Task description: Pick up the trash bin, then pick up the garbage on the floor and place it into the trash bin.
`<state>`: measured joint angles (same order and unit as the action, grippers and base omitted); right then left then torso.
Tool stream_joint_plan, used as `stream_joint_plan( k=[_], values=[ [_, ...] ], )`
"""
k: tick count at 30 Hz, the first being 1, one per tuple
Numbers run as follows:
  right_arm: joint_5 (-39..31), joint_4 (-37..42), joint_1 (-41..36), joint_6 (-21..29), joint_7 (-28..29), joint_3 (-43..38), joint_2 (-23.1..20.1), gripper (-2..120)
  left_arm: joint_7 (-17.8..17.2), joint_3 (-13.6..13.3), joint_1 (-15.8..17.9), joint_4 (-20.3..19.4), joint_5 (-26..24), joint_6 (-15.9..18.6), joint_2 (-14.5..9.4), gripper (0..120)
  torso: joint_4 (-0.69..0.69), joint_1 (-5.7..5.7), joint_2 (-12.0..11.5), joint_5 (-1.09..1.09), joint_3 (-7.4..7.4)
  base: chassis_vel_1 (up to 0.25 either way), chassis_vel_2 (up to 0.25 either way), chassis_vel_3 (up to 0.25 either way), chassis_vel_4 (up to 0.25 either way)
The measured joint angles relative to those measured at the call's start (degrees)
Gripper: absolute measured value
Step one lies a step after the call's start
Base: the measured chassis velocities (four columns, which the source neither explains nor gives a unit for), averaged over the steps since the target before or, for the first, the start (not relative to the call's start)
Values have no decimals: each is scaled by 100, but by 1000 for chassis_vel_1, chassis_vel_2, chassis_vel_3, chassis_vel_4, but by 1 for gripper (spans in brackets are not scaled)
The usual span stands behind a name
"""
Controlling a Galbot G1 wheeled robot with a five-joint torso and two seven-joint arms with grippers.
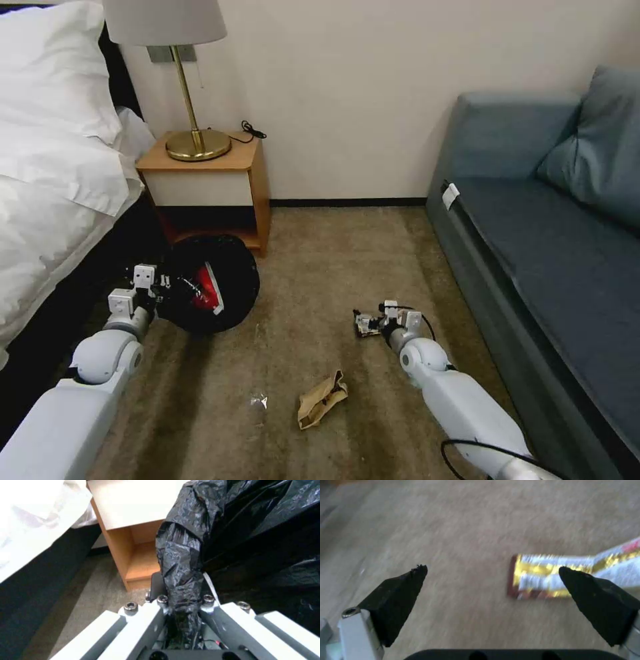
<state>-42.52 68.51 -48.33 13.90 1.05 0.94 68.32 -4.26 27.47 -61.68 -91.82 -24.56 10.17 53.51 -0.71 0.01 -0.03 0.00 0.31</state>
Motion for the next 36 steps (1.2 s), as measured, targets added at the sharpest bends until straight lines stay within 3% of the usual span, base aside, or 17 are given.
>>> stream_joint_plan(
  k=[4, 16, 36],
  values=[
    [-428, 637, -278, 333, 94, 158, -358, 100, -49, -43, -76, -105, -23, 46, -100, 1, 2, 0, 0, 0, 0, 0, 0, 0, 0],
    [-561, 1425, -601, 622, -330, 1134, -1283, 100, -52, -87, -88, -203, -113, 120, -293, 1, 1, 0, 0, 0, 1, 0, 0, 0, 0],
    [-596, 1177, -288, 680, -924, 1935, -1228, 100, -13, -88, -120, -105, -49, 126, -173, 1, 2, 0, 0, 0, 1, 0, 0, 0, 0]
  ],
)
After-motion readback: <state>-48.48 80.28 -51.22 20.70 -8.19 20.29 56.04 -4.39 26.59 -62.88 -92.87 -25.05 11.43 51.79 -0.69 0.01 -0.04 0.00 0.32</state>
